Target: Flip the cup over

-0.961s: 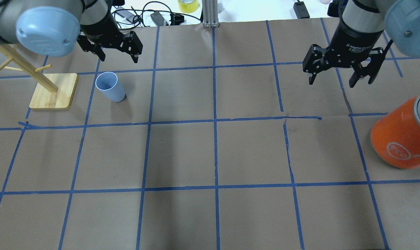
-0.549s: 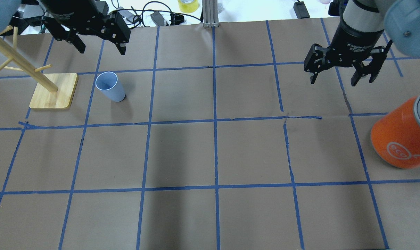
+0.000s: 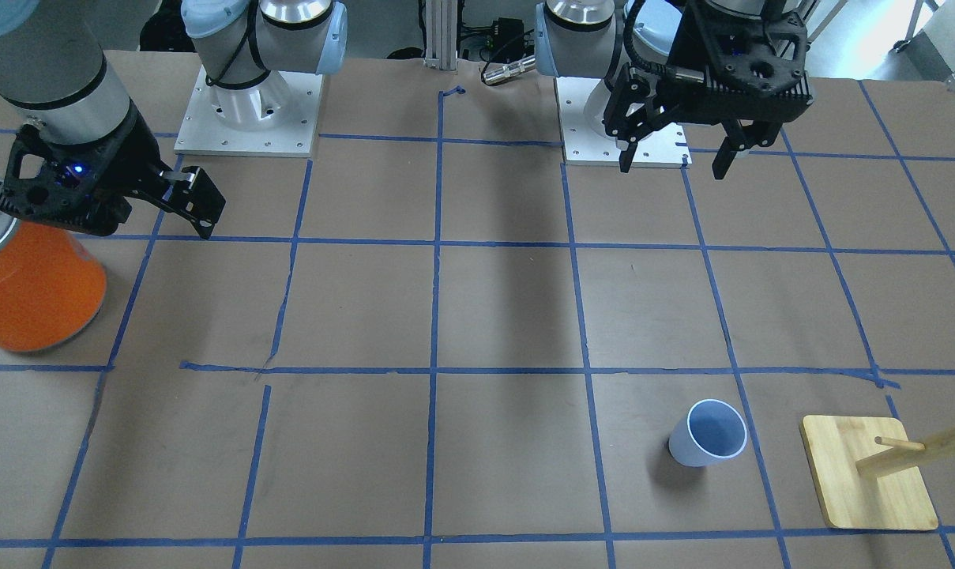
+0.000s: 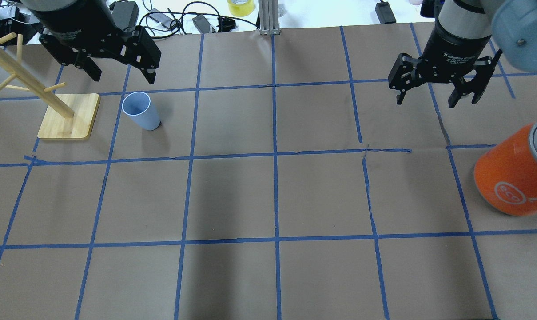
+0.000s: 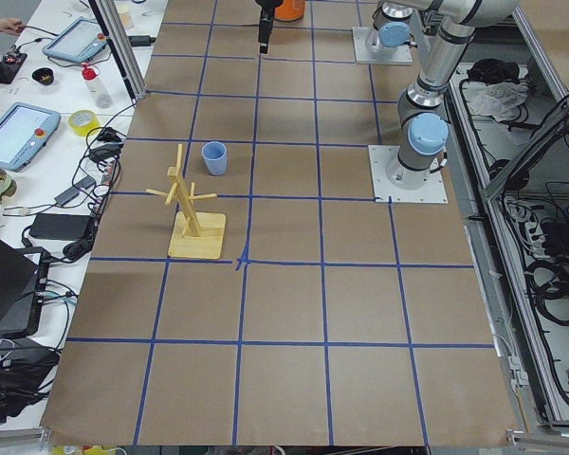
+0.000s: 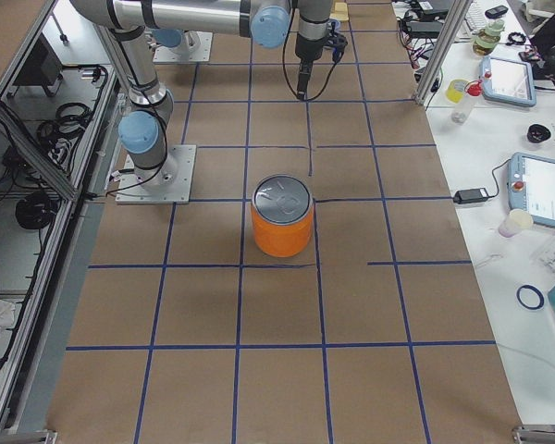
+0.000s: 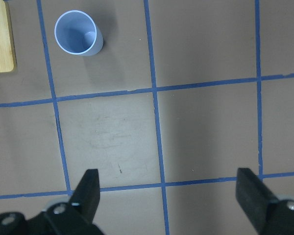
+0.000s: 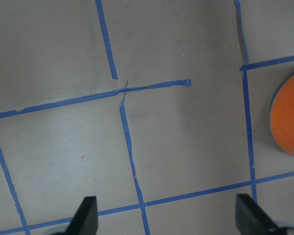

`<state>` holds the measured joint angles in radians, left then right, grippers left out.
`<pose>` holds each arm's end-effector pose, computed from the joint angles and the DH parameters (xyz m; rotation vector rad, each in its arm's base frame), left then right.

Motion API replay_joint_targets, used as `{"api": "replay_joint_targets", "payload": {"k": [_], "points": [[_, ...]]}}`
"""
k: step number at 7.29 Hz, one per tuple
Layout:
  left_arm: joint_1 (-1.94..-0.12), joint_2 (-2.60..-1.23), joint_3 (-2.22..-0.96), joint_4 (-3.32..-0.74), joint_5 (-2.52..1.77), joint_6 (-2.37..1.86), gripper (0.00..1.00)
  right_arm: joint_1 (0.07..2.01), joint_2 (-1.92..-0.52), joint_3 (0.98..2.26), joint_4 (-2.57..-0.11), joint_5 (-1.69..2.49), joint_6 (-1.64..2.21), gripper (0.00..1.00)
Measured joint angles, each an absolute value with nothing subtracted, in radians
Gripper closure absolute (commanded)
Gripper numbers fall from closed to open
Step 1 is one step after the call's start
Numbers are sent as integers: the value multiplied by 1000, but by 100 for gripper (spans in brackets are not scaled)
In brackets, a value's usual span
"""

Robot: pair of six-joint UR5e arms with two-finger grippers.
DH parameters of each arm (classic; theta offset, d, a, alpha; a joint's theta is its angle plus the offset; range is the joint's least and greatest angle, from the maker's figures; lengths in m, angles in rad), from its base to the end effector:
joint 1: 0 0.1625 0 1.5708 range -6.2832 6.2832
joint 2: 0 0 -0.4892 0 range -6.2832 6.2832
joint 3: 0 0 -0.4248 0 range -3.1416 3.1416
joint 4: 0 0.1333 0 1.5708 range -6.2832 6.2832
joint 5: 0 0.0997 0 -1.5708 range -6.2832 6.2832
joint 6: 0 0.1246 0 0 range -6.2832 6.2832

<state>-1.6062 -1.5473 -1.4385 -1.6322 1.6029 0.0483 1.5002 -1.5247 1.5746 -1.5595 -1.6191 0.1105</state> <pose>-0.1476 -0.5143 0.6029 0.1276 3.1028 -0.1463 0.0890 -0.5464 0.4997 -0.2772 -3.0782 -0.0931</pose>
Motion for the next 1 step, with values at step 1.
{"api": "replay_joint_targets", "payload": {"k": [1], "points": [[-1606,-1543,-1447,-1632,1603,45,0,1500,-1525,1576,-1560,-1620,109,0]]}}
